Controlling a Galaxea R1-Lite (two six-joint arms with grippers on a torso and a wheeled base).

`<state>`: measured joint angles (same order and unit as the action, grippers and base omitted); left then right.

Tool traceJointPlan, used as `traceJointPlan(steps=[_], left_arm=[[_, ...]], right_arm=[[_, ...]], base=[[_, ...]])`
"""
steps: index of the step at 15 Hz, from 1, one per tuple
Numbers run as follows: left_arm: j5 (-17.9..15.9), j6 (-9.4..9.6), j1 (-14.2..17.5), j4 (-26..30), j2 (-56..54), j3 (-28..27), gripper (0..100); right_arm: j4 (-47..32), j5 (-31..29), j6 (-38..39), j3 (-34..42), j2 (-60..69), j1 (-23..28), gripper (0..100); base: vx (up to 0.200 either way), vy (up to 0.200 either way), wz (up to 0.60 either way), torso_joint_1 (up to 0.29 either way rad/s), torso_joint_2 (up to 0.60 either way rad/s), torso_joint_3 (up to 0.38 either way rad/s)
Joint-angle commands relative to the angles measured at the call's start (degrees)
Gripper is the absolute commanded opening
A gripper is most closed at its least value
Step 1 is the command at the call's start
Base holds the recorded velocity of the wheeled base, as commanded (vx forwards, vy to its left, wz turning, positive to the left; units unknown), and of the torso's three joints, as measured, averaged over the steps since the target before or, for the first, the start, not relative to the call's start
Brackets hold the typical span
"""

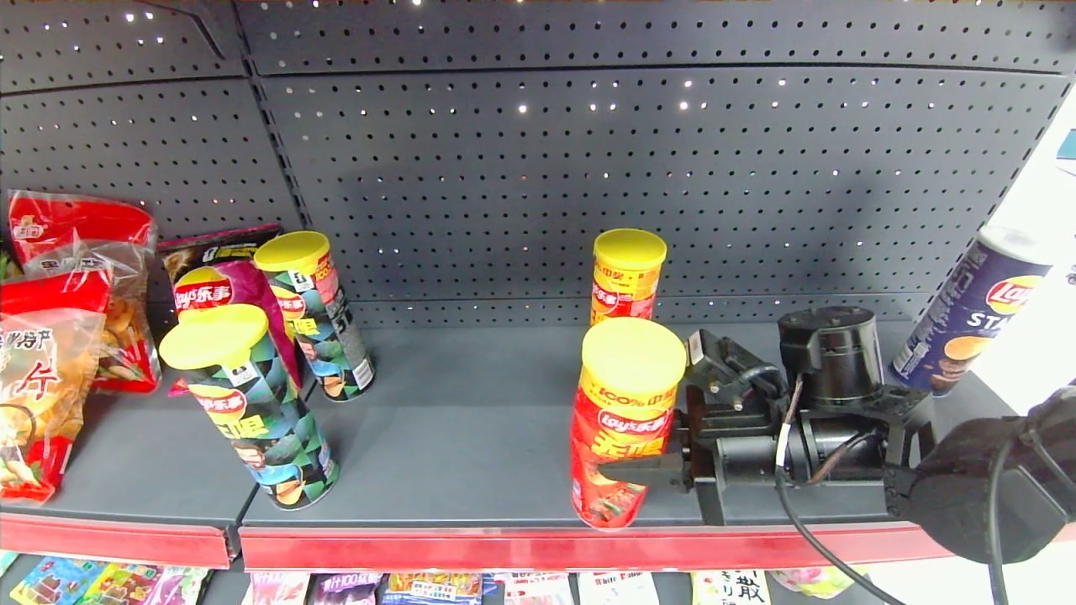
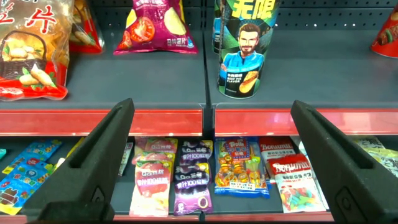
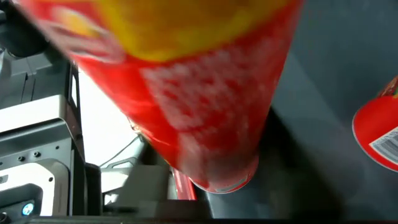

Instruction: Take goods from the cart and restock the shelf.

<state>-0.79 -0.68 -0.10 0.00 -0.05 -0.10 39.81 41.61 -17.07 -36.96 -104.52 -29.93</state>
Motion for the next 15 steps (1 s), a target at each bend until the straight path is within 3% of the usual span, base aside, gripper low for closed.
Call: traceJointPlan(steps=[1,15], left_arm=[[0.0,-0.02,0.01,0.0,0.05,0.01,100],[0.0,-0.02,0.01,0.0,0.05,0.01,100]], right_arm=[[-0.26,-0.03,-0.07,0.31,0.2,-0.04,0],[-0.35,-0.74,-0.07,3.04,2.83,0.92,0]], base=[[0.0,0.0,0.0,0.0,0.0,0.0],[0.0,0.0,0.0,0.0,0.0,0.0]])
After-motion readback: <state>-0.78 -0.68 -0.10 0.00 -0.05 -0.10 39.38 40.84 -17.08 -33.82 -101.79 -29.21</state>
